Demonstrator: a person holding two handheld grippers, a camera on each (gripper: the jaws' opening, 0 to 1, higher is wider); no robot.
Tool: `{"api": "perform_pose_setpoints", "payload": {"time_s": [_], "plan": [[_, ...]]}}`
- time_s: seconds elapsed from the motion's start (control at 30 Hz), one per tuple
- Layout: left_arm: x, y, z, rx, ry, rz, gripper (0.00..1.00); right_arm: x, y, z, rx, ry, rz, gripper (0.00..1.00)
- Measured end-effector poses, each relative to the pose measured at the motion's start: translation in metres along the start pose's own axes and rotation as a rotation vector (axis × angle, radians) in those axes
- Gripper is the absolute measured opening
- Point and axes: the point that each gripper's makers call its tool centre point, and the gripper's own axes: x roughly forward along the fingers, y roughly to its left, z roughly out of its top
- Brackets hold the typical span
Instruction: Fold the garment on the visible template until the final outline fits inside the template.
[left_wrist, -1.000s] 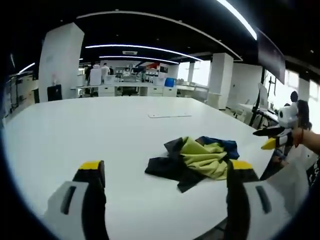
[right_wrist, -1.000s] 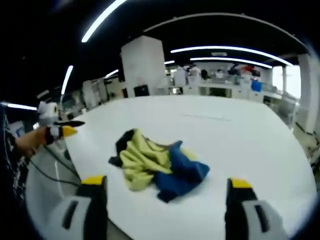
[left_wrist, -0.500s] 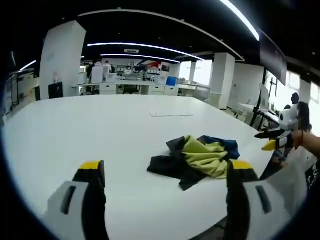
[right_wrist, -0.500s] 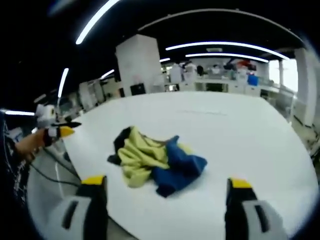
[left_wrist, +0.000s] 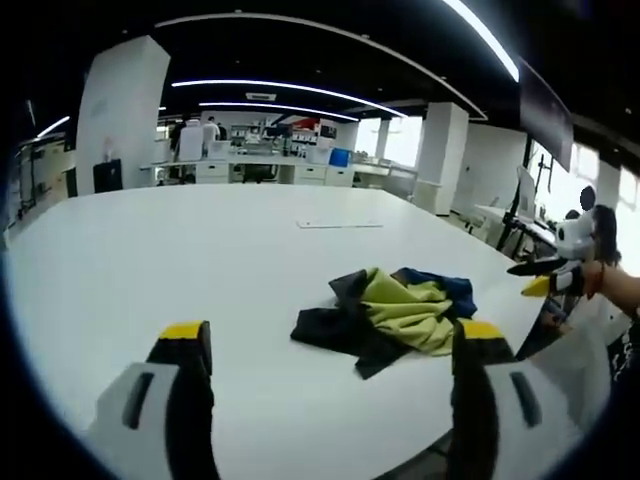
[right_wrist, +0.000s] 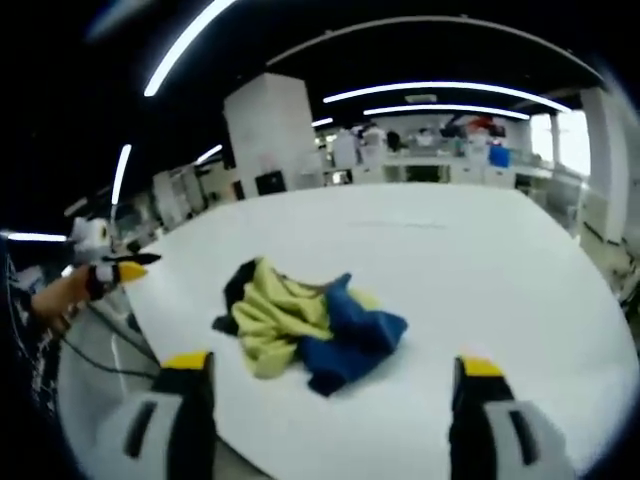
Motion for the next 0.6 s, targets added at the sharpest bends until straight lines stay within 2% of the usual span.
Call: {"api": "perform_pose_setpoints", "payload": {"time_s": [0.1, 0.2, 0.3, 0.37, 0.5, 0.6], "plan": [[0.006, 0.002, 0.005, -0.02, -0.006, -0.014, 0.9, 0.003, -0.003, 0.006, 0.009, -0.002, 0.007, 0.99], [0.014, 0.004, 0.011, -0.035, -0.016, -0.031, 0.86, 0.009, -0.007, 0.013, 0.021, 0.004, 0.01, 0.85], [0.025, 0.004, 0.018, -0.054, -0.022, -0.051, 0.81, 0.019, -0.01, 0.025, 0.058, -0.022, 0.02, 0.83], [0.032, 0.005, 0.02, -0.057, -0.026, -0.063, 0.78, 0.027, -0.012, 0.03, 0.067, -0.022, 0.029, 0.78], [0.045, 0.0, 0.019, -0.058, -0.008, -0.098, 0.71, 0.041, -0.011, 0.036, 0.077, -0.012, 0.05, 0.69], [0.056, -0.001, 0.015, -0.04, 0.011, -0.115, 0.68, 0.055, -0.007, 0.037, 0.051, 0.012, 0.07, 0.65]]}}
